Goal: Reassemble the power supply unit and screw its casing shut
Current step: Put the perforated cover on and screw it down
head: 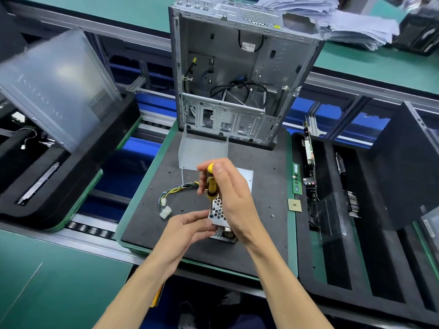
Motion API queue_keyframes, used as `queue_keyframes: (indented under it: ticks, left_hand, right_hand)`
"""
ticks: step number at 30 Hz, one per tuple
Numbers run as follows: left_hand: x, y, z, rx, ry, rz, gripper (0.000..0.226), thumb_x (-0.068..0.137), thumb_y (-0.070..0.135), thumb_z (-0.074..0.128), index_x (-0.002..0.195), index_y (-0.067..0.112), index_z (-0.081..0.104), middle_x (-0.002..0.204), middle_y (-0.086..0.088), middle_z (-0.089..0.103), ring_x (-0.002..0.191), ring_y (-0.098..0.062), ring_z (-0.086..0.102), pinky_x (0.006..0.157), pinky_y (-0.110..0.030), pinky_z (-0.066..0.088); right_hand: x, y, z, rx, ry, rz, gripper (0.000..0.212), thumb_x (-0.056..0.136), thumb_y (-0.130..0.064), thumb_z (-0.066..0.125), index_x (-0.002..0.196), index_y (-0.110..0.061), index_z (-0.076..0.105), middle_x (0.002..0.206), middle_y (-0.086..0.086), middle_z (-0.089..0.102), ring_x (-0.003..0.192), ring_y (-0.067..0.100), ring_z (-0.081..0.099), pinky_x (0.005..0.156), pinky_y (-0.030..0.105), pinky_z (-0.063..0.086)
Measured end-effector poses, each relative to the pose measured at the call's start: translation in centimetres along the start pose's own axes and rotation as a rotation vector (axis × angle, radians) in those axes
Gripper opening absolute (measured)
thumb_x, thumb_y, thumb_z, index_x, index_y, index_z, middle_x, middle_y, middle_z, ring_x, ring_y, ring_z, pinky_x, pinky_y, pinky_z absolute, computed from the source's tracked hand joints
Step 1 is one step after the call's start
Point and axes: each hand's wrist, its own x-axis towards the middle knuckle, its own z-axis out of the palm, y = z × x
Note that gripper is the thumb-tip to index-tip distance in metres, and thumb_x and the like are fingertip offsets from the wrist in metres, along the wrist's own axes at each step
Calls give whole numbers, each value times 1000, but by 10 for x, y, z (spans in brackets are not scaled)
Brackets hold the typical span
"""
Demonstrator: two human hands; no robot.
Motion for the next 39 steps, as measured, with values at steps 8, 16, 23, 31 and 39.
queue_keyframes:
  ticks: [8,16,23,31,39]
  left_hand:
    - [0,-1,0,2,-33,20,27,93,2,65,119,-3,69,107,-22,75,107,-34,72,99,-40,55]
    - [0,-1,-3,-8,-46,30,28,92,5,68,120,0,69,108,-21,75,105,-32,72,96,-36,57]
    - [1,-1,-2,-37,-39,35,20,91,2,68,109,7,73,103,-18,77,100,-30,74,82,-26,60]
    - [1,-1,-3,-35,-53,31,25,93,4,67,118,3,69,107,-18,76,104,-30,73,91,-32,59]
    - [-1,-1,-3,-29,-71,39,27,93,6,67,120,1,68,108,-19,76,106,-31,72,95,-37,58]
  right_hand:
    - [1,0,3,-27,-6,-28,13,97,-44,50,102,-39,61,71,-10,52,66,12,43,65,25,39]
    - [0,0,1,29,-9,-13,7,101,-20,50,102,-14,53,81,-4,64,68,13,55,67,21,46]
    - [3,-1,-2,-10,-25,-2,33,106,-30,36,118,-25,66,75,-5,48,69,12,41,67,24,37]
    - [-1,0,4,-66,57,-33,33,108,-29,35,90,-34,62,76,-13,52,70,9,48,67,16,41]
    - [-6,-2,5,-47,23,-71,19,100,-29,48,87,-24,61,76,-7,60,70,11,54,68,16,43]
